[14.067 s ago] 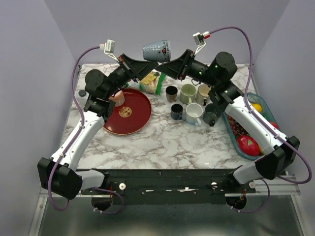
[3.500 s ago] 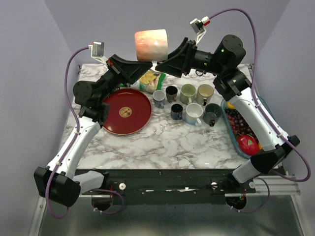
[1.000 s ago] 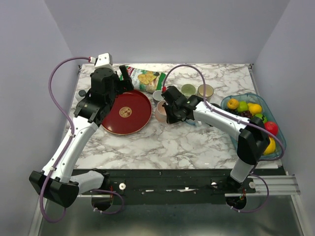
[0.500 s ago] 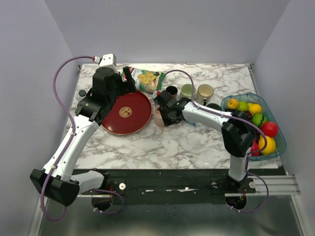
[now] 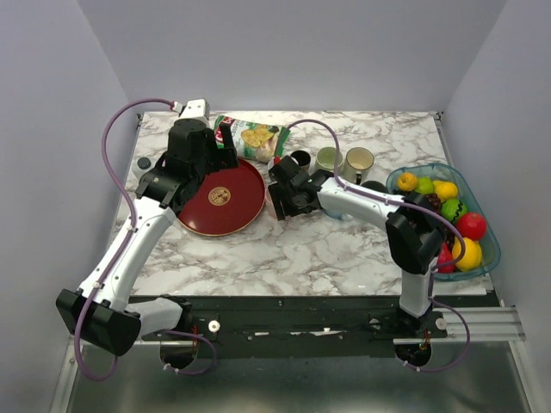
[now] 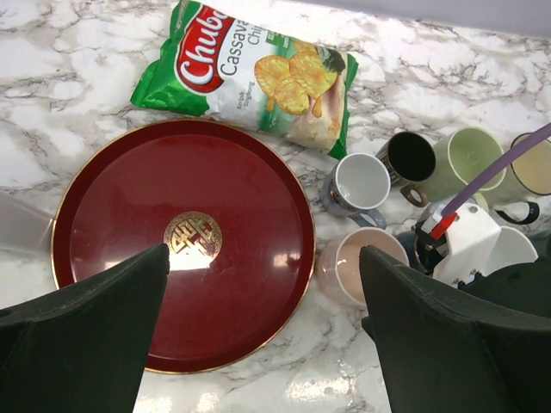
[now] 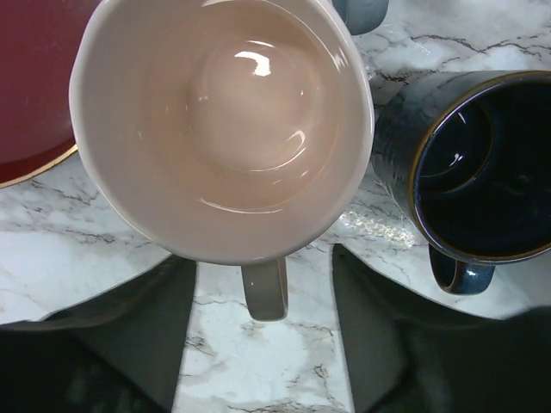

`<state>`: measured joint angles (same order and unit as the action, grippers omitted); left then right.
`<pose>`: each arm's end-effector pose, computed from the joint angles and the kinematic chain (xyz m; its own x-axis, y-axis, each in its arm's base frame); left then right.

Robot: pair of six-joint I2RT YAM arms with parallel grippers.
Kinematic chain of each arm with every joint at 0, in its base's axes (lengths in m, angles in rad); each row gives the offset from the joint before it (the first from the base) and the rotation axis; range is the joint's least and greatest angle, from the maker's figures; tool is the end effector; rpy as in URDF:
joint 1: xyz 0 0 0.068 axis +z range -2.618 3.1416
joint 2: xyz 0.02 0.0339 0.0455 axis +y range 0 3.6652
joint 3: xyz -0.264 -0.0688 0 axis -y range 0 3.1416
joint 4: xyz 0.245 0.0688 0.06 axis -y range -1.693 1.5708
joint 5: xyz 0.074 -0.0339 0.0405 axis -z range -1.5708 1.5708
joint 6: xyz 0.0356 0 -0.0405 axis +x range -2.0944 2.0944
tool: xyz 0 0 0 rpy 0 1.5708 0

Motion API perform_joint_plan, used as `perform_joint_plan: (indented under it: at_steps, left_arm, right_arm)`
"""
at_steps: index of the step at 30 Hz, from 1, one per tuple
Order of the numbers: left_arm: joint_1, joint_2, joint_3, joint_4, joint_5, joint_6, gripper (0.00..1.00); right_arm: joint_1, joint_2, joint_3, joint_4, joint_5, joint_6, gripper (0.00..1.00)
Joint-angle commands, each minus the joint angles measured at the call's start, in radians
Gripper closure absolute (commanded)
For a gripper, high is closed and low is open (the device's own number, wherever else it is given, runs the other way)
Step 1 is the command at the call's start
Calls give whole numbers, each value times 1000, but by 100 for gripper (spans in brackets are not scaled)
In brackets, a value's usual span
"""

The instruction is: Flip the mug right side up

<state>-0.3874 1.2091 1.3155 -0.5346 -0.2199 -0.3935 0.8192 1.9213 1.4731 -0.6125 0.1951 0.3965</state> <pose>0.2462 -0.0921 0.4009 -0.4260 -0.2303 -0.8749 0.0234 0.9639 -0.2652 0.2854 0.2953 0.2143 -0.8015 -0.3027 -0.5157 -0.3714 0.9279 0.0325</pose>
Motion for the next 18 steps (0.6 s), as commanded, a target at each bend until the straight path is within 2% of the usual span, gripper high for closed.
perform_joint_plan:
  at_steps: [1, 3, 8, 12, 15, 16, 18]
  left_arm:
    - [1, 17, 40, -50, -21, 4, 1]
    - [2, 27, 53, -71, -27, 5, 1]
    - [1, 52, 94, -123, -18, 15, 1]
    - [2, 56, 100, -148, -21, 8, 1]
    - [1, 37, 93, -153, -36, 11, 1]
    - [1, 30, 94, -154, -36, 18, 1]
    - [2, 14, 93, -157, -48, 28, 1]
  right_arm:
    - [6, -76, 9, 4, 15, 15, 23]
    - [8, -111, 3, 0, 21, 18, 14]
    - [5, -237, 4, -30, 59, 21, 1]
    - [-23, -368, 7, -84, 136, 47, 0]
    - [-66, -465, -3, -110, 262, 58, 0]
    - [-87, -554, -10, -90, 347, 53, 0]
    - [-116, -638, -23, -32, 388, 4, 0]
